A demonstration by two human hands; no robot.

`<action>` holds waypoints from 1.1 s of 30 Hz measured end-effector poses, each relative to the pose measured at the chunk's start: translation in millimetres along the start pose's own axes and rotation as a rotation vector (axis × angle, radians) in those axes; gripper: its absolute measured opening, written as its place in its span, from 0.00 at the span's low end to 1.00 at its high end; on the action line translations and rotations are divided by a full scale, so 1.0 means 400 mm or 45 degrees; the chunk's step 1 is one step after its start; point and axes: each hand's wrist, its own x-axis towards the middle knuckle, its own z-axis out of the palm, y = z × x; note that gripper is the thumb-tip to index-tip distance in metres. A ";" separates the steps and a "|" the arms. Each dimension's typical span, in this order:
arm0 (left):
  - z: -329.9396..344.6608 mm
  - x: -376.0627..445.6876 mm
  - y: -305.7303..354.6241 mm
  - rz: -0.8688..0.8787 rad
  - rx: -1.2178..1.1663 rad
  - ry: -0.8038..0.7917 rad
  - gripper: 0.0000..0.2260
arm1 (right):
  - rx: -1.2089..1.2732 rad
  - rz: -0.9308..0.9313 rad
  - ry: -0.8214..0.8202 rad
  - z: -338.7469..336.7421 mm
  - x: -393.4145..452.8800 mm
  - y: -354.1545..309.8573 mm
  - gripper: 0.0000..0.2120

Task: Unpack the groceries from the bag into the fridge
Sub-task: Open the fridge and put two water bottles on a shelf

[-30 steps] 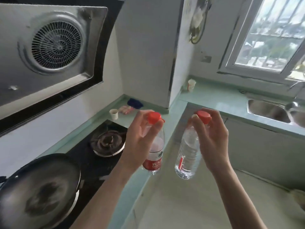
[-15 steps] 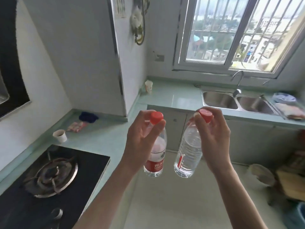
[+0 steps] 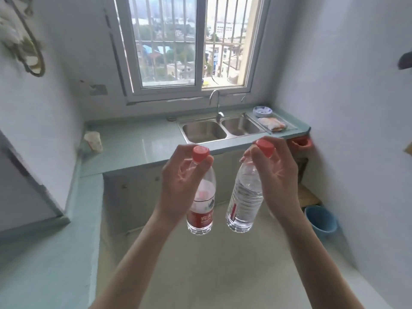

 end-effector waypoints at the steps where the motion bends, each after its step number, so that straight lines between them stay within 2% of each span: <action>1: 0.013 0.027 -0.014 -0.004 -0.027 -0.039 0.10 | -0.019 0.004 0.048 -0.011 0.014 0.008 0.07; 3: 0.042 0.074 -0.038 -0.023 -0.073 -0.117 0.09 | -0.067 0.013 0.153 -0.037 0.036 0.020 0.06; 7: 0.113 0.144 -0.086 -0.054 -0.166 -0.278 0.08 | -0.148 0.016 0.359 -0.106 0.059 0.033 0.13; 11: 0.217 0.186 -0.117 -0.106 -0.255 -0.418 0.08 | -0.268 0.047 0.531 -0.193 0.056 0.034 0.09; 19: 0.479 0.213 -0.153 -0.198 -0.417 -0.715 0.05 | -0.473 0.047 0.829 -0.381 0.036 0.048 0.10; 26: 0.729 0.197 -0.163 -0.220 -0.479 -0.956 0.04 | -0.606 0.016 0.956 -0.569 0.022 0.080 0.10; 33: 1.010 0.204 -0.167 -0.229 -0.574 -1.106 0.06 | -0.707 -0.009 1.121 -0.774 0.046 0.105 0.10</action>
